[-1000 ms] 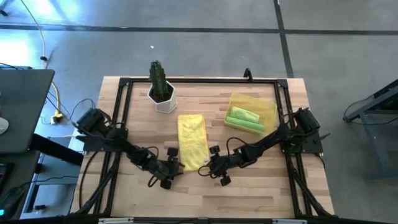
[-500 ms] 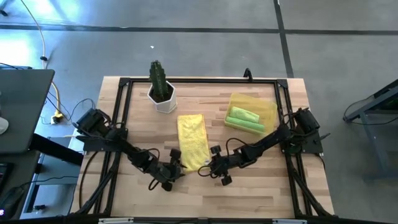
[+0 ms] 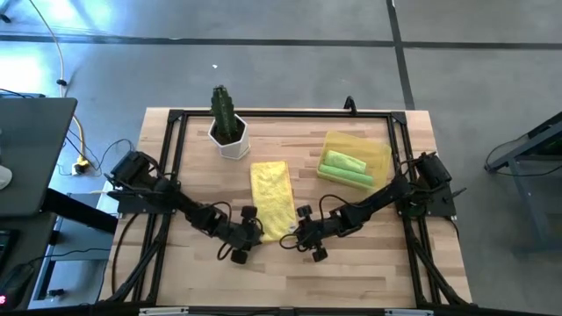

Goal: Roll microfiber towels into tight, uniform cylinder then place into a basket
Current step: Roll the yellow microfiber cloth

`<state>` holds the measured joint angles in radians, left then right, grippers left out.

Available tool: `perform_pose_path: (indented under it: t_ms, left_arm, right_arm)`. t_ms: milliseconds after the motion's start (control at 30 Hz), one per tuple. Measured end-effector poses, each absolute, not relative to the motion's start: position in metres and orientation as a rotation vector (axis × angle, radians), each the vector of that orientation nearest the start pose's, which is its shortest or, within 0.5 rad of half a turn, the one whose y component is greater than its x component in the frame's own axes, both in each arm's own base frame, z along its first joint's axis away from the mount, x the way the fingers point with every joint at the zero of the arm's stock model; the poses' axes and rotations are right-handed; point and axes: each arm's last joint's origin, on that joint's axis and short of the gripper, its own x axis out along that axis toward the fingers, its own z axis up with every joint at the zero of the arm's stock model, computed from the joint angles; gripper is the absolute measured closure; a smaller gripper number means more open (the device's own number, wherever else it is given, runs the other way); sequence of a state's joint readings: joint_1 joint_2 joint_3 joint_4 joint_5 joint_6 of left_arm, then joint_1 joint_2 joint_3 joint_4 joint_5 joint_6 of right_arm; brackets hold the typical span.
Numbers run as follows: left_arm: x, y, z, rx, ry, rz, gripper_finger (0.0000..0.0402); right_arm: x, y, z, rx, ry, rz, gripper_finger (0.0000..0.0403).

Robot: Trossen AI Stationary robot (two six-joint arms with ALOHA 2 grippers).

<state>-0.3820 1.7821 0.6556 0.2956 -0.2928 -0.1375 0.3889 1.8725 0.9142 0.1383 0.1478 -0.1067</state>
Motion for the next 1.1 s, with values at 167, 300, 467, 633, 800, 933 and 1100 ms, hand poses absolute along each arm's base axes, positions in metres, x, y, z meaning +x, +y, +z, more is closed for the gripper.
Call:
perform_pose_path:
  t_ms: [167, 300, 467, 633, 800, 933, 1100]
  left_arm:
    - [0.280, -0.105, 0.095, 0.088, 0.801, -0.025, 0.0273]
    - [0.280, -0.105, 0.095, 0.093, 0.803, -0.029, 0.0312]
    - [0.281, -0.102, 0.094, 0.088, 0.806, -0.029, 0.0347]
    - [0.280, -0.102, 0.094, 0.104, 0.810, -0.033, 0.0362]
    - [0.280, -0.102, 0.094, 0.108, 0.811, -0.027, 0.0364]
    - [0.280, -0.102, 0.094, 0.108, 0.811, -0.026, 0.0364]
    - [0.280, -0.103, 0.094, 0.110, 0.801, -0.027, 0.0364]
  right_arm:
    - [0.329, 0.130, 0.118, -0.334, 0.789, 0.276, 0.0259]
    - [0.327, 0.130, 0.117, -0.427, 0.802, 0.328, 0.0259]
    - [0.327, 0.130, 0.117, -0.529, 0.786, 0.359, 0.0259]
    - [0.329, 0.126, 0.116, -0.543, 0.783, 0.355, 0.0259]
    - [0.332, 0.127, 0.105, -0.542, 0.791, 0.355, 0.0259]
    - [0.333, 0.128, 0.100, -0.531, 0.799, 0.352, 0.0273]
    - [0.332, 0.128, 0.099, -0.490, 0.820, 0.345, 0.0329]
